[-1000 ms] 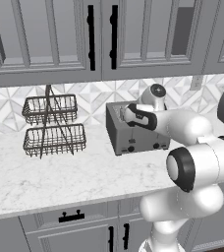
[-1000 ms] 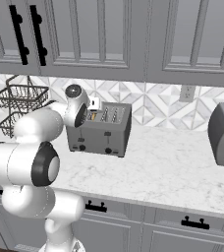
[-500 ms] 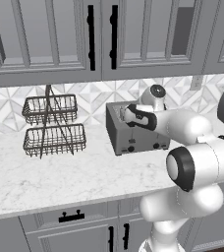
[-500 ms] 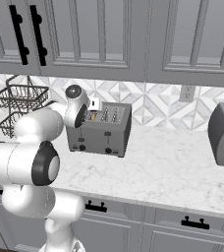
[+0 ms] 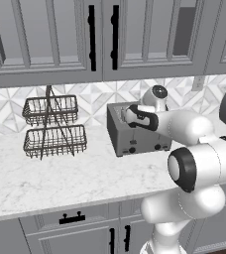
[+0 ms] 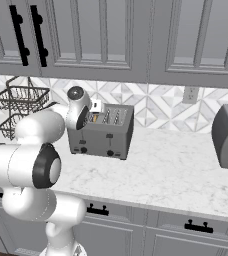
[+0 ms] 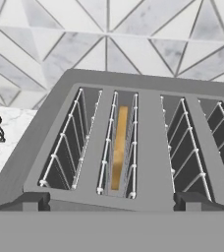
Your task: Start the toaster. Once the lever pops up, take the bread to the plate on the dining counter.
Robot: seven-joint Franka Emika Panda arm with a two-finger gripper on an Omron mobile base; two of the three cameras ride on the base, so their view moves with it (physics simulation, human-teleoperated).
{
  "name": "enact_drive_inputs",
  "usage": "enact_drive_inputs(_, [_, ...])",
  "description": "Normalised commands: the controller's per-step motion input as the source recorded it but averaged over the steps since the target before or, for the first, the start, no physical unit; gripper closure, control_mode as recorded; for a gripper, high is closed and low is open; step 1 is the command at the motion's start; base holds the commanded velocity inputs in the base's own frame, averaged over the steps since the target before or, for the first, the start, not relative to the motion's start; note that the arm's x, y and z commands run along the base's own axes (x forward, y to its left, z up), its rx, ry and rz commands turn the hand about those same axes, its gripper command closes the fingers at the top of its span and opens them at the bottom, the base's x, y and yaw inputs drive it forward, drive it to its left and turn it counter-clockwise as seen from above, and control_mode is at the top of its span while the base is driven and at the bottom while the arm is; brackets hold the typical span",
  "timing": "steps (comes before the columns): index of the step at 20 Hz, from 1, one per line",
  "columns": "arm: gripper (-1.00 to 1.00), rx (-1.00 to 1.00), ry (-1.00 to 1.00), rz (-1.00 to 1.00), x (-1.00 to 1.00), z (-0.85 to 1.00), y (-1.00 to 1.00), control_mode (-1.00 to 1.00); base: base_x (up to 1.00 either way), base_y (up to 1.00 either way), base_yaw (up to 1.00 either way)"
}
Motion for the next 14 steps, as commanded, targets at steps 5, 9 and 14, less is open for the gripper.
enact_drive_inputs(5, [-1.0, 0.0, 0.0, 0.0, 0.0, 0.0, 0.0, -1.0, 0.0, 0.0, 0.0])
enact_drive_inputs(9, [-1.0, 0.0, 0.0, 0.0, 0.0, 0.0, 0.0, -1.0, 0.0, 0.0, 0.0])
enact_drive_inputs(14, [-1.0, 0.0, 0.0, 0.0, 0.0, 0.0, 0.0, -1.0, 0.0, 0.0, 0.0])
